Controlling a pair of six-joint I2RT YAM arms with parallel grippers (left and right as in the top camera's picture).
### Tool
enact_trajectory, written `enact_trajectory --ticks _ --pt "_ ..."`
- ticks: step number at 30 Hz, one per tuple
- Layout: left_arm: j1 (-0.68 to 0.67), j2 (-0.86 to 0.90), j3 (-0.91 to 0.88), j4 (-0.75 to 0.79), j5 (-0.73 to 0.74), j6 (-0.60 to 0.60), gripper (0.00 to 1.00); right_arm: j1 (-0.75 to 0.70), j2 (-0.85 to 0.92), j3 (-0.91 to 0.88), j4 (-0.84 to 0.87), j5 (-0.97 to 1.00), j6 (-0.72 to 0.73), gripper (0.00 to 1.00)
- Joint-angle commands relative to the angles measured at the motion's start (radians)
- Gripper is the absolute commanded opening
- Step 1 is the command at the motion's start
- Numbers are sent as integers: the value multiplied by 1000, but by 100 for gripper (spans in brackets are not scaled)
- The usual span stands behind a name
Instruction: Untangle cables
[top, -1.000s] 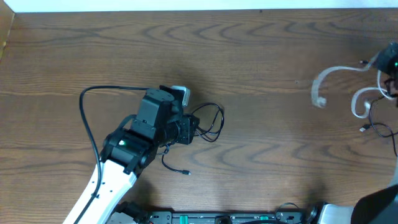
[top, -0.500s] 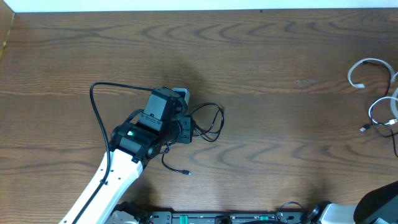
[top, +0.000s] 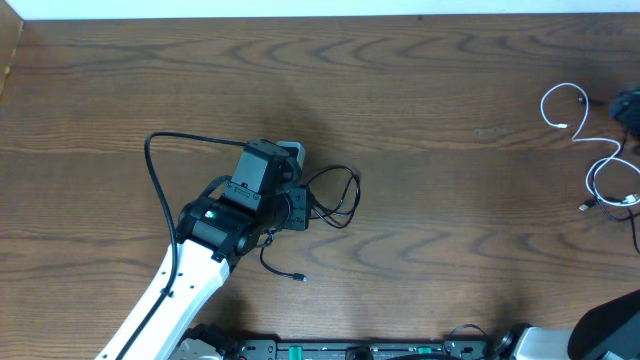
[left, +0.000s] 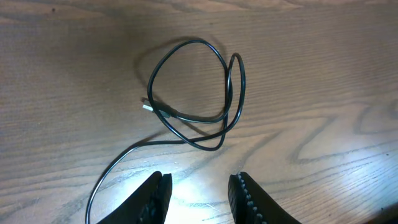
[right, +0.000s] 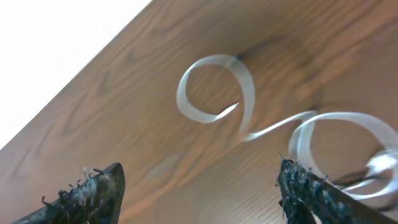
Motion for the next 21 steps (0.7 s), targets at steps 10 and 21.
enact_trajectory --ticks 10,21 --pt "6 23 19 -3 -14 3 36 381 -2 -193 -124 -208 -88 77" --pt "6 115 19 -48 -137 -48 36 788 -2 -413 246 -315 46 78"
